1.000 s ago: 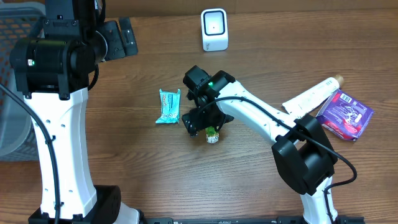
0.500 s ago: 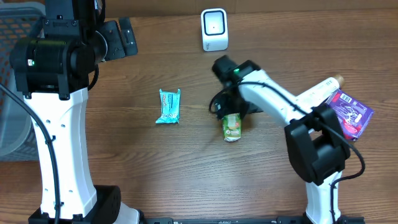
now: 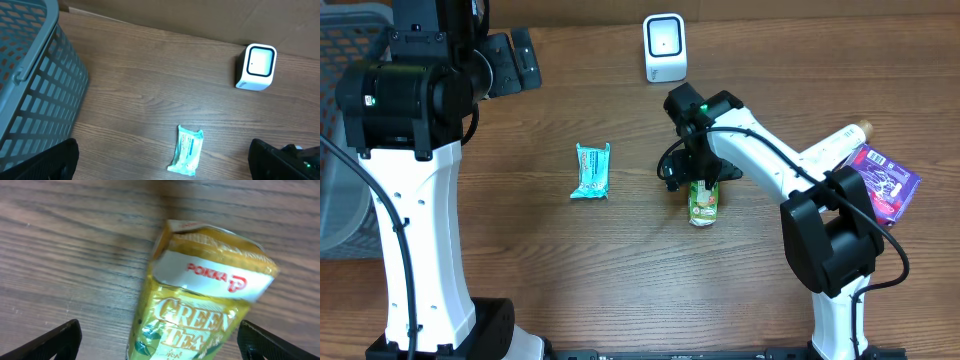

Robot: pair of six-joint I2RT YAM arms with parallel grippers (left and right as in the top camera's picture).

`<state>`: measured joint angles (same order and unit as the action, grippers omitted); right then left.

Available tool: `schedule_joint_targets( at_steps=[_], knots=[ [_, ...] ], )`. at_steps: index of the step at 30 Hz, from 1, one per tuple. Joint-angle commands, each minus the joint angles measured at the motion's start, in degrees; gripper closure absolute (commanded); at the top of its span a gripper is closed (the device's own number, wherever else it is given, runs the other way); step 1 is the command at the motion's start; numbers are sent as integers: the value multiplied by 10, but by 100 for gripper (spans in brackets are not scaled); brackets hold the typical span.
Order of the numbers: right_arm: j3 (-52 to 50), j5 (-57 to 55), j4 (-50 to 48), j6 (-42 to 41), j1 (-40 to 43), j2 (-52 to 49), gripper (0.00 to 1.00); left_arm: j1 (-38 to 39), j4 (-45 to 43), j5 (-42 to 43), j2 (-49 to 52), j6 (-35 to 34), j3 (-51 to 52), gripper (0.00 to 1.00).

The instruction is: Scan the item barcode

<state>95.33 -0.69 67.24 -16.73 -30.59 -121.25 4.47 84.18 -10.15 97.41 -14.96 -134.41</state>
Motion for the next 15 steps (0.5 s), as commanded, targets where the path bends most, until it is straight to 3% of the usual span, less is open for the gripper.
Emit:
schedule_joint_targets(
  at_steps=[1,5,15],
  knots=[
    [9,-77,13,-121,29,7,0,0,-2,-8,4,-9,-7,0],
    [10,-78,9,-155,64,7,0,0,-2,-8,4,-9,-7,0],
    [23,-35,-12,-102,88,37,0,0,-2,-8,4,-9,-7,0]
  ],
)
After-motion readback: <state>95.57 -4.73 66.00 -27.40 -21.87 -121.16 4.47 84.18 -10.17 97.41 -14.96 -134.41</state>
